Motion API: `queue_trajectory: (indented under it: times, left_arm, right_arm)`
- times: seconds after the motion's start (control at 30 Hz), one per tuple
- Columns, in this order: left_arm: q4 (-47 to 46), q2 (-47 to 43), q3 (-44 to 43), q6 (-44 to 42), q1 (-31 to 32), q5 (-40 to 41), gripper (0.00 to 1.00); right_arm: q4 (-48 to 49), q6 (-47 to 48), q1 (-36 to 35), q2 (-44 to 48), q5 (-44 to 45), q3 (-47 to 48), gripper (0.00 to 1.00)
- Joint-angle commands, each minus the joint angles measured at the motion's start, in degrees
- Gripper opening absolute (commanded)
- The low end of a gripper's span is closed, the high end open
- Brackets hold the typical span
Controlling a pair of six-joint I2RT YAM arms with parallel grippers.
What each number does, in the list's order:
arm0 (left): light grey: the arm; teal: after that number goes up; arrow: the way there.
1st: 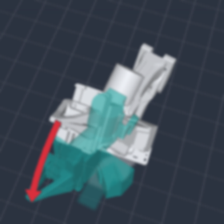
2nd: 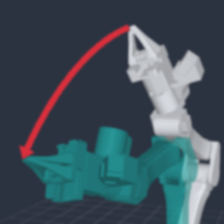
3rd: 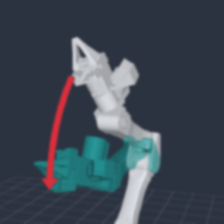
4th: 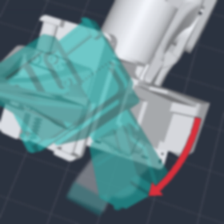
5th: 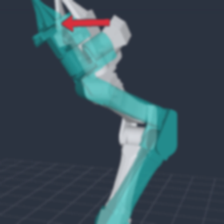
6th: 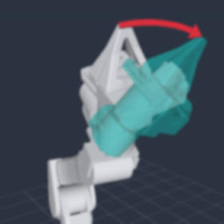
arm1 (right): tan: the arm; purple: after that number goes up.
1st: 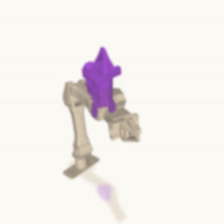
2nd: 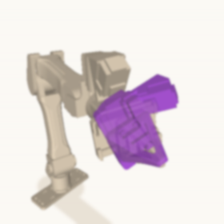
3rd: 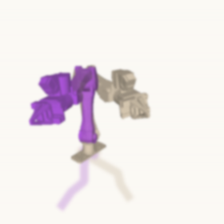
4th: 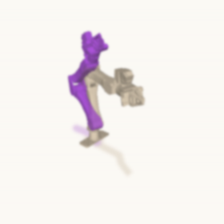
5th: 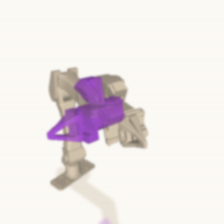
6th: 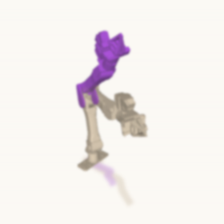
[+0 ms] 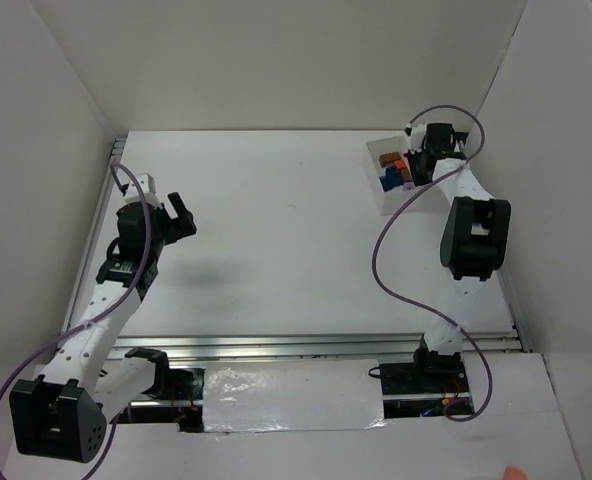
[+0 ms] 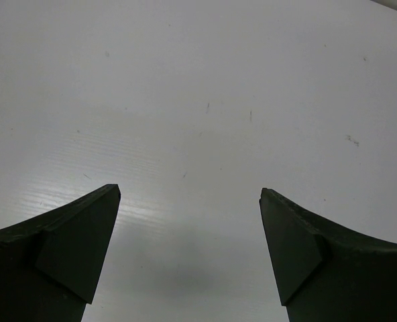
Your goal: Build the wood block tower
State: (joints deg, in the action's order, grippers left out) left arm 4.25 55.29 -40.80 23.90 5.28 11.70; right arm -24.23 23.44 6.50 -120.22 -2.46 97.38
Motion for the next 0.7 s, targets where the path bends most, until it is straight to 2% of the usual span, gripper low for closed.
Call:
queue_trajectory:
  times: [0.0, 0.03, 0.17, 0.37, 0.5, 0.67]
  left_arm:
    - [-2.1, -1.4, -0.5, -1.0, -0.4, 0.2, 0.99]
    - [-2.1, -1.6, -0.3, -0.7, -0.4, 0.2, 0.99]
    - [-1.5, -2.6, -0.4, -0.4, -0.4, 0.9, 0.99]
    - [-0.7, -4.0, 0.1, 0.3, -0.4, 0.9, 0.99]
    - [-0.6, -4.3, 0.3, 0.4, -0.4, 1.4, 0.99]
    - [-1.1, -3.7, 0.2, 0.4, -0.4, 0.5, 0.99]
  right_arm:
    - [8.5, 5.6, -5.2, 10.5, 13.8, -5.4, 0.0]
    - [10.1, 8.0, -8.0, 14.0, 20.3, -8.9, 0.0]
    - [20.4, 16.0, -14.6, 20.2, 36.2, -16.9, 0.0]
    - [26.9, 29.4, -22.8, 22.3, 49.1, -23.1, 0.0]
    - [36.9, 38.0, -26.0, 22.3, 55.5, -27.6, 0.0]
    - [40.1, 43.6, -29.2, 20.7, 60.7, -29.4, 0.0]
